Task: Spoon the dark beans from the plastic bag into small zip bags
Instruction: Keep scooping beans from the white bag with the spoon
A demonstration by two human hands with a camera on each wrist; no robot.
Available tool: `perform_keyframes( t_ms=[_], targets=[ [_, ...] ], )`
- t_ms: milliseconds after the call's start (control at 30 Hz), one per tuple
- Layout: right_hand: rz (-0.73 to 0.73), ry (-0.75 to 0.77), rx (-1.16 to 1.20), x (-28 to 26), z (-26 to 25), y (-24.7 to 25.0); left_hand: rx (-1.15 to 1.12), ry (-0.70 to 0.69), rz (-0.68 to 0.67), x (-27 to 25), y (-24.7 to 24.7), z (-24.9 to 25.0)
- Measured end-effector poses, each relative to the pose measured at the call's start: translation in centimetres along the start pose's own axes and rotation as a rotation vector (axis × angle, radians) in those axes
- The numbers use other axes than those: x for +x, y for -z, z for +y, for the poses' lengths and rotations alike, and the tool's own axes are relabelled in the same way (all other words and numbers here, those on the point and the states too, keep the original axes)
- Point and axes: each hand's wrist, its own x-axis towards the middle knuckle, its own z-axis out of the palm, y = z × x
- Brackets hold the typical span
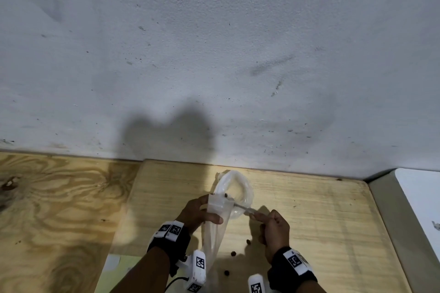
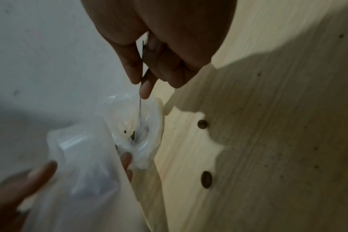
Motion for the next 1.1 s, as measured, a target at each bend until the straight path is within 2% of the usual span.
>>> perform_keyframes(
  t_ms=[267,667,900,1100],
  targets=[
    [0.044,0.071,0.052,0.4,-2.7,1.7,0.026,0.014,-0.009,0.1,0.4,-0.2],
    [0.016,0.162,0.053,-0.7,-5.2,2.6,0.052,0.008,0.035,-0.8,-0.2,0.8],
    [-0.154,0.273,0.076,-3.0,-8.4,3.2,0.08,-0.054,0.092,-1.8,-1.0,1.6],
    [-0.326,0.478,-0.208,-4.1,-10.0,2.1,0.236,-0.13,0.099,-2.3,-1.6,1.4]
  ],
)
